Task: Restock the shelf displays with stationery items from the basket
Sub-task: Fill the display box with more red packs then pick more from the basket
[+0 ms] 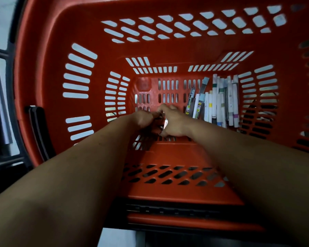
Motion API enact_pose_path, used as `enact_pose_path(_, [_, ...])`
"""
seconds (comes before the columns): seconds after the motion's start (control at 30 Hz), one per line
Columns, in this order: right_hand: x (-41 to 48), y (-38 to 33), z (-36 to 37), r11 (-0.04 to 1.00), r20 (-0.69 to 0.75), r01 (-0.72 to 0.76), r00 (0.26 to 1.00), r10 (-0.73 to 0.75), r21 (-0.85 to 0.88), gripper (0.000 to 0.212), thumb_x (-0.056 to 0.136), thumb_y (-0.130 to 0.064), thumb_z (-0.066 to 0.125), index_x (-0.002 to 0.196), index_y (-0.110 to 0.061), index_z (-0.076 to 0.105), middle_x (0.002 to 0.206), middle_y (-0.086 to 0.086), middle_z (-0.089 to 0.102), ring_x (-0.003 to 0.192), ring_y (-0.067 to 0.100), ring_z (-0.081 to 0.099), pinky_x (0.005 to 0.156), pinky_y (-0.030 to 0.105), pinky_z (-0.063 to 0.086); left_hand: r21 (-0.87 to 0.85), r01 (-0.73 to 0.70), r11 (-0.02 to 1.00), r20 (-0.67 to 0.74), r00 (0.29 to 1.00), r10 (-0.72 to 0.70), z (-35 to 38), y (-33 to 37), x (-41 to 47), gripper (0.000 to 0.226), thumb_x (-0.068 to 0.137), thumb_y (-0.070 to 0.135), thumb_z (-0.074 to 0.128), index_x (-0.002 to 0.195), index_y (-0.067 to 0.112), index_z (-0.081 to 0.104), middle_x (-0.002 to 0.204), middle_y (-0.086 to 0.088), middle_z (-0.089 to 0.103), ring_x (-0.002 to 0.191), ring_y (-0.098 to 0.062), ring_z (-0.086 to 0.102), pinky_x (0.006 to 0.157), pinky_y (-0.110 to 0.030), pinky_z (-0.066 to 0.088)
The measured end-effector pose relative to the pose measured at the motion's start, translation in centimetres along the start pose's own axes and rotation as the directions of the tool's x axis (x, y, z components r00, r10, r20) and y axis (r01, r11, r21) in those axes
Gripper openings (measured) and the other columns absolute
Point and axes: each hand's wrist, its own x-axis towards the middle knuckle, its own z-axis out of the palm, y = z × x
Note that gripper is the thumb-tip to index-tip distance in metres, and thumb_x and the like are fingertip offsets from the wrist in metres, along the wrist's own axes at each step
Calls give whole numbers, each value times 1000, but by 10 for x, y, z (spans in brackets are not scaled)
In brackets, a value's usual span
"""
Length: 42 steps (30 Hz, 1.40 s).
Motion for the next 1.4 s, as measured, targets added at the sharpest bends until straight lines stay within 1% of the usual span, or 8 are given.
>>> enact_pose_path(0.13, [-3, 2, -4, 1000, -3, -1, 1000, 1, 24, 84, 69, -11, 89, 138, -28, 45, 138, 4, 42, 124, 24, 49, 92, 33, 50, 105, -74, 992, -32, 996, 78, -10, -9, 12, 74, 76, 65, 72, 118, 3, 68, 109, -18, 74, 92, -34, 75, 85, -52, 62])
enact_pose_path(0.33, [-6, -1, -6, 998, 10, -22, 1000, 21, 58, 81, 69, -9, 88, 135, -26, 45, 126, 2, 43, 115, 25, 54, 90, 39, 55, 192, -139, 972, -40, 988, 149, -21, -27, 46, 89, 53, 81, 70, 110, 13, 73, 103, -10, 77, 91, -31, 76, 88, -49, 60])
enact_pose_path(0.57, [-4, 1, -4, 1000, -10, -22, 1000, 22, -17, 91, 71, -20, 88, 148, -22, 40, 141, 5, 42, 127, 25, 47, 101, 35, 48, 245, -134, 960, -40, 988, 148, -9, -7, 13, 51, 91, 50, 67, 113, 4, 69, 102, -16, 76, 87, -32, 76, 87, -48, 61])
enact_pose_path(0.73, [0, 1, -2, 993, 20, -22, 999, 24, -120, 79, 70, -25, 88, 138, -21, 49, 129, 2, 43, 116, 22, 49, 95, 33, 49, 339, -25, 940, -6, 1000, 29, -1, -4, 13, 47, 105, 44, 48, 120, 2, 63, 110, -17, 70, 81, -27, 72, 60, -29, 56])
enact_pose_path(0.87, [-2, -2, -5, 988, 47, -26, 998, 34, -153, 81, 69, -31, 88, 139, -22, 48, 129, 1, 45, 115, 23, 51, 94, 34, 50, 331, 0, 943, -8, 1000, 2, -2, -4, 13, 44, 105, 41, 49, 122, 4, 63, 116, -20, 70, 100, -35, 71, 82, -40, 59])
enact_pose_path(1.13, [-11, -6, -3, 988, 223, -151, 965, 139, 41, 41, 75, -27, 85, 109, -18, 65, 105, 3, 69, 91, 19, 68, 72, 31, 57, 94, 75, 993, 119, 989, -86, -10, -3, 12, 31, 100, 35, 45, 92, 11, 63, 68, -8, 66, 66, -25, 59, 66, -32, 48])
enact_pose_path(1.27, [-13, -5, -2, 903, 344, -254, 930, 129, 347, 43, 77, -3, 83, 114, -6, 63, 105, 10, 75, 85, 20, 73, 60, 28, 55, 3, 90, 996, 134, 987, -90, -9, 0, 3, 33, 102, 33, 41, 94, 9, 61, 62, -8, 65, 67, -25, 58, 62, -32, 48])
enact_pose_path(1.4, [-8, -5, 0, 897, 349, -238, 931, 102, 372, 37, 75, 2, 83, 109, -3, 68, 98, 9, 78, 83, 21, 72, 68, 33, 55, -14, 86, 996, 129, 988, -84, -7, 5, -6, 35, 102, 32, 35, 88, 8, 58, 73, -11, 59, 69, -25, 55, 63, -32, 47])
